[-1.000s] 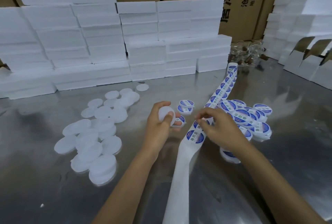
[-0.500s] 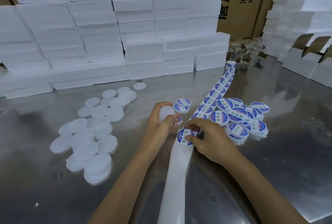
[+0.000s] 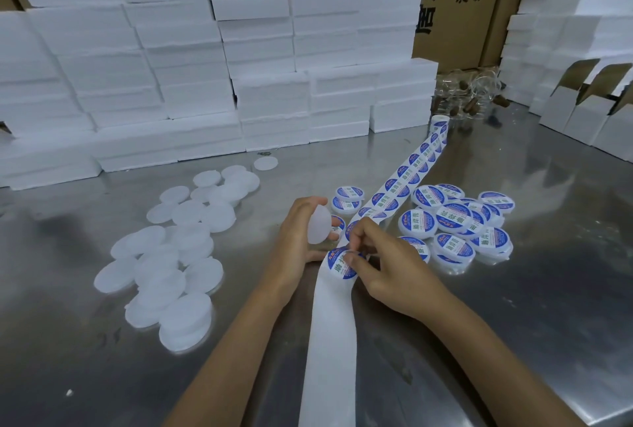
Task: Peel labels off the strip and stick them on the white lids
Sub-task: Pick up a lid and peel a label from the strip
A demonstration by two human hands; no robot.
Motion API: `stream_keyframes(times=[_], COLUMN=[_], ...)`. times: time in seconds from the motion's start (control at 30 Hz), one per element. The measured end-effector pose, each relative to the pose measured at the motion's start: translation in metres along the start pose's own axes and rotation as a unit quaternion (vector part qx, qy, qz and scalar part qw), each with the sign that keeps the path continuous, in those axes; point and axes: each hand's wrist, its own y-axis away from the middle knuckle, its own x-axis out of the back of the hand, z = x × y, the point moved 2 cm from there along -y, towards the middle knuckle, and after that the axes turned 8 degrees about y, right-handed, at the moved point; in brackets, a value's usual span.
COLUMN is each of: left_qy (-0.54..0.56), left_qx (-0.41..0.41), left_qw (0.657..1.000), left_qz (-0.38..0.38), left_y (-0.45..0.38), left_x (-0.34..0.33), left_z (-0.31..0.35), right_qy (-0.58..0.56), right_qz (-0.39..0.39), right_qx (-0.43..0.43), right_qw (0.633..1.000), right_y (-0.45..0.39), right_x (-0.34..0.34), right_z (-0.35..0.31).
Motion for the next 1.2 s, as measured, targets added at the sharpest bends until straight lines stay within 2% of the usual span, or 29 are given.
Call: stream_keyframes(times=[0.17, 0.27, 0.37, 0.5, 0.7, 0.8, 0.93, 1.2], left_qy=[0.069, 0.064, 0.057, 0.123, 0.257, 0.29, 0.301, 0.296], left_qx=[0.083, 0.089, 0.094, 0.101, 0.119, 0.138, 0.146, 0.133], left_qw=[0.994, 0.994, 0.994, 0.987, 0.959, 0.947, 0.942, 0.946], left_qz=[0.031, 0.029, 0.023, 0.025, 0.028, 0.015, 0.004, -0.01], left_y=[-0.003, -0.003, -0.003, -0.001, 0.002, 0.004, 0.001, 0.005], left_x=[0.0, -0.002, -0.004, -0.005, -0.005, -0.005, -0.005, -0.014], left_z=[-0.001, 0.0, 0.001, 0.007, 0.014, 0.014, 0.011, 0.013], right_qy=[-0.105, -0.197, -0.272, -0.358, -0.364, -0.355, -0.355, -0.332], right_qz=[0.031, 0.092, 0.12, 0.141, 0.091, 0.103, 0.128, 0.13], right_qx=[-0.034, -0.056, -0.067, -0.097, -0.085, -0.112, -0.129, -0.128], right_qw=[0.993, 0.974, 0.952, 0.918, 0.923, 0.922, 0.917, 0.926], right_y=[0.0, -0.001, -0.002, -0.006, -0.03, -0.038, -0.041, -0.037], right_x=[0.005, 0.012, 0.021, 0.031, 0.022, 0.006, -0.001, -0.003], right_z=[0.002, 0.002, 0.001, -0.004, -0.026, -0.03, -0.024, -0.02])
